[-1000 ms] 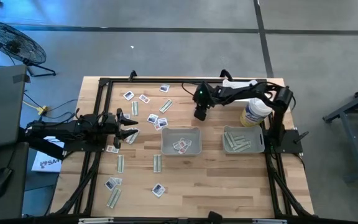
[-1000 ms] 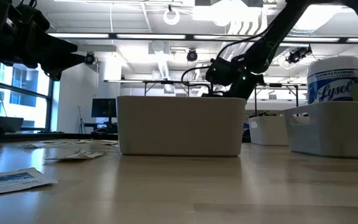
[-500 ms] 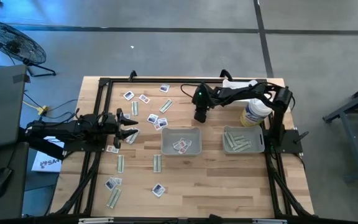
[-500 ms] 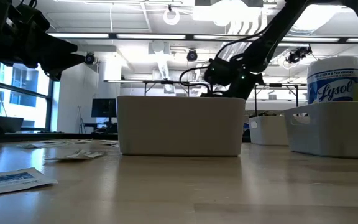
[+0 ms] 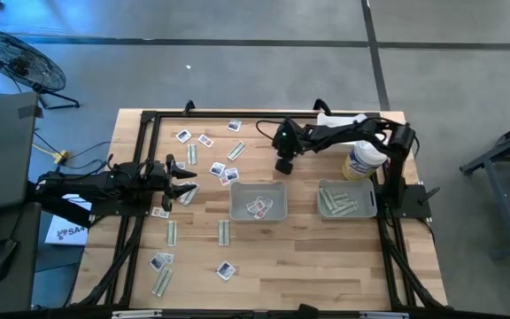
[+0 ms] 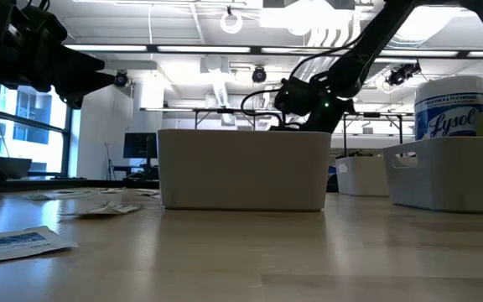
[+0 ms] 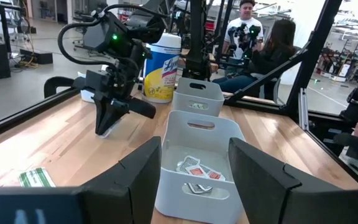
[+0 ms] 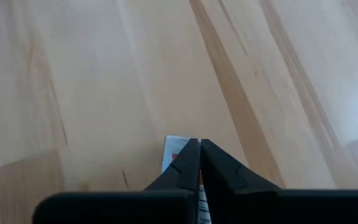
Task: Pick & Place First Aid Supplies
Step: Put the orange pad into the left gray bin
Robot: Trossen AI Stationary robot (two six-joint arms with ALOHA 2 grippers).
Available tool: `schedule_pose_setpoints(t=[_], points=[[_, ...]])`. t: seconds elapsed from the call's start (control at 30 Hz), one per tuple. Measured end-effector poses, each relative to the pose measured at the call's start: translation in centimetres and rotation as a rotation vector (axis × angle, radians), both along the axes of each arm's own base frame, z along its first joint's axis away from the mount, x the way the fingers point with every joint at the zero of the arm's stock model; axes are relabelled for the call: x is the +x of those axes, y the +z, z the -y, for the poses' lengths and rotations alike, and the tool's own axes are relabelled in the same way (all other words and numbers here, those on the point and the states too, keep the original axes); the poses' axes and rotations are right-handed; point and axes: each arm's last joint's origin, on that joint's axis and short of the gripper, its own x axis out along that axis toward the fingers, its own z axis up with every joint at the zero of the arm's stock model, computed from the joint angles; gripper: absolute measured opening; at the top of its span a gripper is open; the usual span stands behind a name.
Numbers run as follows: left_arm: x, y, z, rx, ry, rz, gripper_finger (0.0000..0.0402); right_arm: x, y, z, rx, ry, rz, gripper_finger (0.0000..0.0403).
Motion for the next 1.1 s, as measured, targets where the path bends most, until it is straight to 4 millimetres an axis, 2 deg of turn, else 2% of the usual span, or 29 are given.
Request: schedule_pose_setpoints(t=[0.3,0.43,0.7,0.87,1.0,1.1], points=[[0.0,0.0,0.0,0.0,0.0,0.0,0.0186,-0.9,4.4,-0.4,-0.055,-0.011,0.071,0.0001],[0.0,0.0,0.0,0.0,0.0,0.0,0.0186,-1.4,5.8,-0.8,-0.058,-0.009,0.078,0.0001],[0.0,0.0,0.0,0.0,0.0,0.0,0.0186,-1.3,8.7,-2.7,-0.078,0.023,0.165,0.0],[0.0,0.0,0.0,0.0,0.0,0.0,0.0186,0.1,10.2,-5.7,0.006,0.172,0.313,0.0],[0.0,0.0,0.0,0.0,0.0,0.0,0.0186,2.4,10.6,-9.8,0.048,0.359,0.448,0.0],[0.0,0.0,0.0,0.0,0.0,-0.001,0.0186,4.0,10.2,-12.9,0.051,0.462,0.505,0.0]])
